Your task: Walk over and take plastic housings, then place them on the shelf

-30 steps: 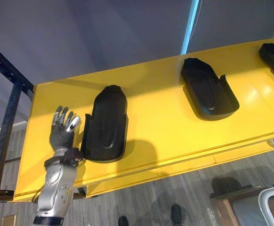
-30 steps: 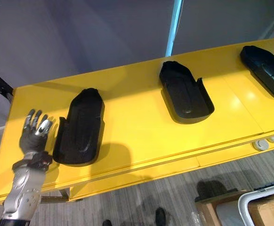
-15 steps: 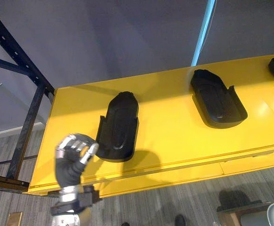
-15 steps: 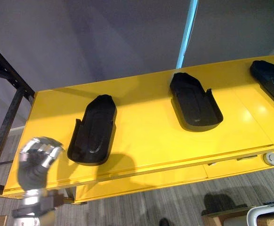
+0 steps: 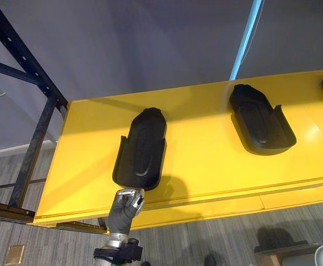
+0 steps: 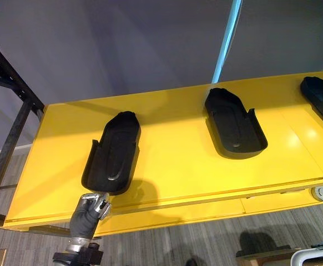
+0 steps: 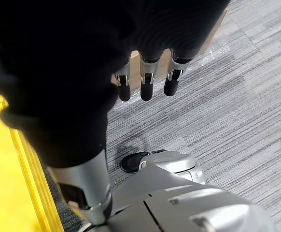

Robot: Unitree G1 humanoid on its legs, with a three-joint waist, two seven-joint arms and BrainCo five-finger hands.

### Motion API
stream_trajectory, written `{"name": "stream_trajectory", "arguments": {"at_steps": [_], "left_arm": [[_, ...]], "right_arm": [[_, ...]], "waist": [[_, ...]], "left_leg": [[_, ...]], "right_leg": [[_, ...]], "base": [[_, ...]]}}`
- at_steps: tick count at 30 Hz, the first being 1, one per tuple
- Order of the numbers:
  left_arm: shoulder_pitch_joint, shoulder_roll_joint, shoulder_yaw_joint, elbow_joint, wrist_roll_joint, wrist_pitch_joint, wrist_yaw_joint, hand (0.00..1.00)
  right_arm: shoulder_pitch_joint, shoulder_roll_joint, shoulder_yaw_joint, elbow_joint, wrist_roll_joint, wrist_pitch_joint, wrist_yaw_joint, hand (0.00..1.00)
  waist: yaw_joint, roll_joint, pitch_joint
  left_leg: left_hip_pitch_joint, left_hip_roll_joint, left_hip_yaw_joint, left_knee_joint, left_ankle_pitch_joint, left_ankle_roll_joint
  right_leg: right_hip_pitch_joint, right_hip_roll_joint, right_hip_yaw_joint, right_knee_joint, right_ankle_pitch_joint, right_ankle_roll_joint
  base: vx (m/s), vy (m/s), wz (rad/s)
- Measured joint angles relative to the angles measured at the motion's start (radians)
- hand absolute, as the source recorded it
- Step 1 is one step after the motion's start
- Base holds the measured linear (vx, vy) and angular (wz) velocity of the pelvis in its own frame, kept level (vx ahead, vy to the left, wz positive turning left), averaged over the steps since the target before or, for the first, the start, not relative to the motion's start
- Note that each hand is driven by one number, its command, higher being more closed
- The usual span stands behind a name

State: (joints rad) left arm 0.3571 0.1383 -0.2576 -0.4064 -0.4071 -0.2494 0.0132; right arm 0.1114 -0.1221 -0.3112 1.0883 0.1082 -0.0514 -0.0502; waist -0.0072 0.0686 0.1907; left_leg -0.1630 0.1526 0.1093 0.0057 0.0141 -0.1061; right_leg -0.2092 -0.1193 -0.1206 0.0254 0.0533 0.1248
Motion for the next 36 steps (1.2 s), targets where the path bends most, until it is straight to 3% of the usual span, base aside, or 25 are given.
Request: {"name": "stream_trajectory", "arguments": {"at_steps": [11,19,33,34,36], "left_arm": [[-0.100,0.000,0.016,0.084,0.042,0.019,0.006,1.00],[-0.270,0.039,0.078,0.217,0.068,0.002,0.044,1.00],[-0.383,0.036,0.082,0.299,0.074,-0.012,0.067,1.00],[-0.379,0.037,0.064,0.278,0.048,-0.011,0.061,0.00],[-0.357,0.034,0.027,0.226,0.009,-0.008,0.051,0.00]], "right_arm": [[-0.017,0.008,0.000,0.001,0.000,0.000,0.001,0.00],[-0.040,0.017,0.001,-0.002,0.000,0.000,0.001,0.00],[-0.045,0.028,-0.001,-0.013,0.001,-0.001,0.004,0.00],[-0.045,0.032,-0.003,-0.012,0.001,-0.001,0.004,0.00],[-0.045,0.036,-0.005,-0.011,0.001,0.000,0.004,0.00]], "waist": [[-0.003,-0.014,-0.007],[-0.034,-0.019,-0.008],[-0.049,-0.025,-0.006],[-0.050,-0.030,-0.003],[-0.051,-0.035,-0.003]], "left_leg": [[-0.016,0.006,0.024,-0.001,-0.001,-0.001],[-0.012,0.005,0.034,-0.007,-0.001,-0.001],[0.021,0.003,0.057,-0.036,0.000,-0.002],[0.019,0.003,0.057,-0.036,0.000,-0.002],[0.020,0.003,0.057,-0.035,0.000,-0.002]], "right_leg": [[-0.035,0.007,0.022,0.002,0.008,-0.012],[-0.040,0.009,0.031,-0.005,0.020,-0.027],[0.005,0.013,0.044,-0.084,0.057,-0.034],[0.003,0.013,0.044,-0.084,0.057,-0.033],[0.003,0.013,0.046,-0.084,0.057,-0.033]], "base": [[0.01,0.005,-0.05],[0.00,0.004,-0.04],[0.01,0.008,-0.04],[0.04,0.017,-0.03],[0.03,0.013,-0.01]]}}
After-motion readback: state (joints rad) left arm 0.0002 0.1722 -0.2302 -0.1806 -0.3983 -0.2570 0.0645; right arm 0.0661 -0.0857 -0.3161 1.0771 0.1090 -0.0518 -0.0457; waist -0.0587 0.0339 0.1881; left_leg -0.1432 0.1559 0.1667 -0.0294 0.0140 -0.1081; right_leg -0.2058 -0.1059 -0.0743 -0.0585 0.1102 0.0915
